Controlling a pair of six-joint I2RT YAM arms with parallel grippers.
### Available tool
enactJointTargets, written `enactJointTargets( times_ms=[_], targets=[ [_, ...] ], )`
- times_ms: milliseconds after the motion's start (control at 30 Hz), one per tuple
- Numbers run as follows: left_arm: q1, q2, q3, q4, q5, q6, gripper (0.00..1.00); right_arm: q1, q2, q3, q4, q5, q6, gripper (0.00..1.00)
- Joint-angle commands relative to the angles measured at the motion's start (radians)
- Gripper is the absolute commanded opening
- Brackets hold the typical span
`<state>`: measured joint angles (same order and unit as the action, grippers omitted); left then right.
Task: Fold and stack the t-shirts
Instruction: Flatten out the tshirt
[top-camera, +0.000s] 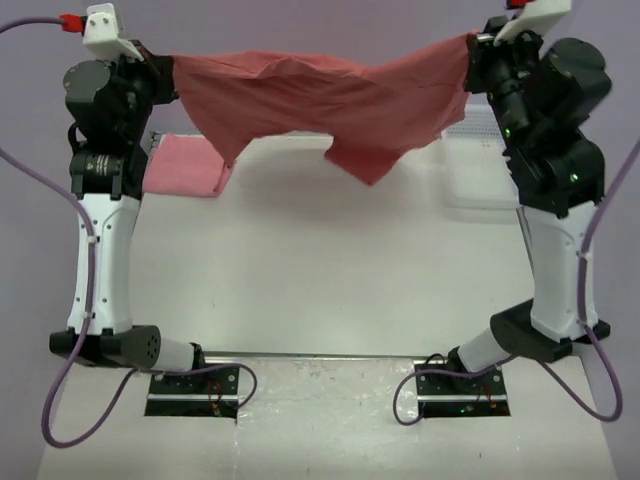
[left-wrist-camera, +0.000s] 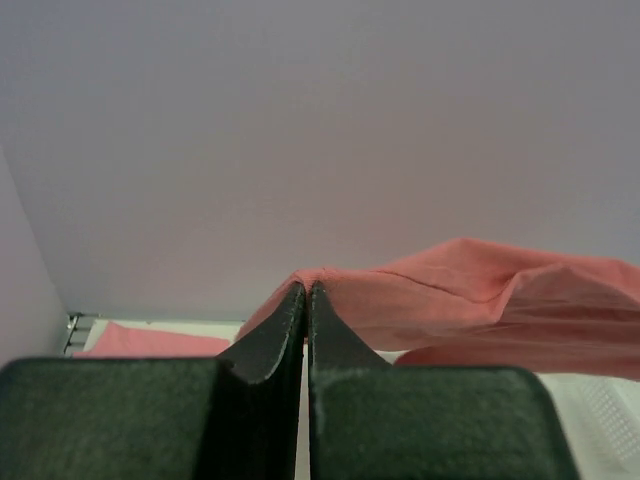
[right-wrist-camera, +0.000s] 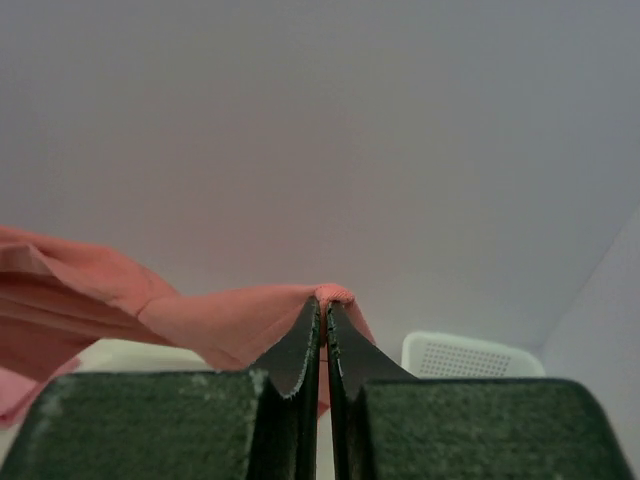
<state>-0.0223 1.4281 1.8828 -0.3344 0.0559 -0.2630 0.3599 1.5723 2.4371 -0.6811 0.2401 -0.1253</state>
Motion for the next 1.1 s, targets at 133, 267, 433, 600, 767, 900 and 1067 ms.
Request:
enactJointTargets(
  times_ms=[133,267,433,600,767,900,1067],
  targets=[
    [-0.001,-0.32,-0.111,-0.044,0.071,-0.024,0.0,0.27,-0.247,-0.09,0.008,0.247,-0.091,0.0],
    [-0.001,-0.449,-0.108,-0.1,0.108,-0.024,0.0,0.459,-0.327,-0.095,-0.028,0.431,-0.146,0.0],
    [-0.001,-0.518,-0.038,-0.129,0.15,-0.048,0.0,0.845,-0.39,-0.205,0.284,0.756,-0.5,0.0],
    [-0.001,-0.419,0.163,-0.163,0.131,-0.071,0.0,0.927,-0.247,-0.052,0.575,0.783,-0.806,0.0],
    [-0.001,-0.23,0.216,-0.127,0.211,-0.148,0.0,0.846,-0.143,0.066,0.635,0.654,-0.825,0.0],
    [-0.001,-0.21,0.089,-0.063,0.13,-0.098,0.0,0.629,-0.245,-0.131,0.459,0.486,-0.532,0.0],
    [-0.002,-0.132,-0.124,0.093,0.015,0.001,0.0,0.138,-0.247,-0.43,0.413,0.009,-0.07,0.0]
  ],
)
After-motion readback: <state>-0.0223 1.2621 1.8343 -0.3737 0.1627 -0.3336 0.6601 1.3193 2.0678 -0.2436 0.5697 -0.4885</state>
